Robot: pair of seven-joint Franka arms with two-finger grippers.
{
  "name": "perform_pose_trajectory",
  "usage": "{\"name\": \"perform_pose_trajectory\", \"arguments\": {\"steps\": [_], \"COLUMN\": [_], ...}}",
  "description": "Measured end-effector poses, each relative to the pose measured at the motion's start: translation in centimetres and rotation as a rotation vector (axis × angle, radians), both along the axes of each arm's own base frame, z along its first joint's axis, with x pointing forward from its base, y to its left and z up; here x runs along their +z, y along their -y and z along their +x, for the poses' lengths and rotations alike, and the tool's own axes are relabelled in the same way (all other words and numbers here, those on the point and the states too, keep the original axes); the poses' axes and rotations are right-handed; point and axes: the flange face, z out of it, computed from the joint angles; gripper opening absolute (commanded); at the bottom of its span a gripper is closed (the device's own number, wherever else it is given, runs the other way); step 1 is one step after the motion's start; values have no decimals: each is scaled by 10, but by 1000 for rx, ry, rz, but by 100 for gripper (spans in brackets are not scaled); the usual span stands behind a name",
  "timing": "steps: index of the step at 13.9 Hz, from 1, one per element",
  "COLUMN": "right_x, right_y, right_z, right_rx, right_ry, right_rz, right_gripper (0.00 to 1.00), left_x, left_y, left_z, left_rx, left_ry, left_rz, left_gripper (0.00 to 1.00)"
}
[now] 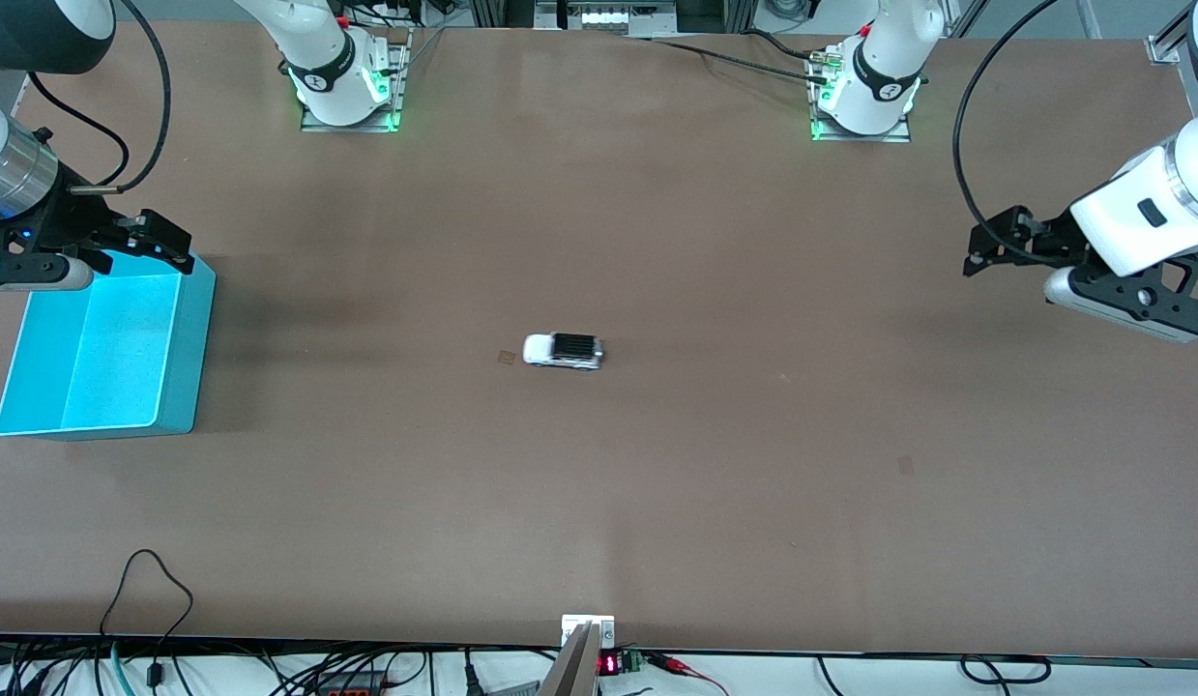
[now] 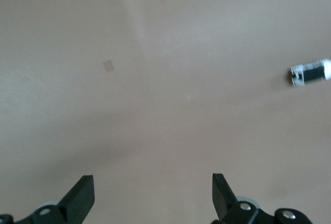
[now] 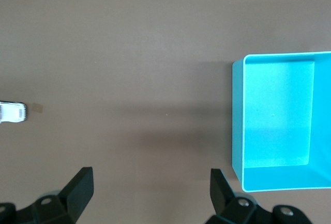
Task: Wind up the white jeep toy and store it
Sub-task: 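Release the jeep and raise the left gripper as it rolls away, then move the right gripper over the rolled jeep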
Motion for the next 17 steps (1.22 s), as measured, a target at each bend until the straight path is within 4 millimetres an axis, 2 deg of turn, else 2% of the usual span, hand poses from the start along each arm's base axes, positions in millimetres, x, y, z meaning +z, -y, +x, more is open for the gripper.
{"name": "perform_pose_trajectory", "arguments": {"steps": [3, 12, 17], "right_x": [0, -1, -2], "right_y": [0, 0, 0], "right_z": [0, 0, 0], "right_rx": [0, 0, 1], "right_ry": [0, -2, -5], "right_rz": [0, 0, 0], "right_gripper": [100, 100, 100], "left_x": [1, 4, -6], "left_y": [16, -16, -6], "left_z": [-18, -50, -54], "left_rx": [149, 234, 259], "left_ry": [13, 0, -1], "left_rz": [20, 35, 36], "left_gripper": [100, 100, 100]}}
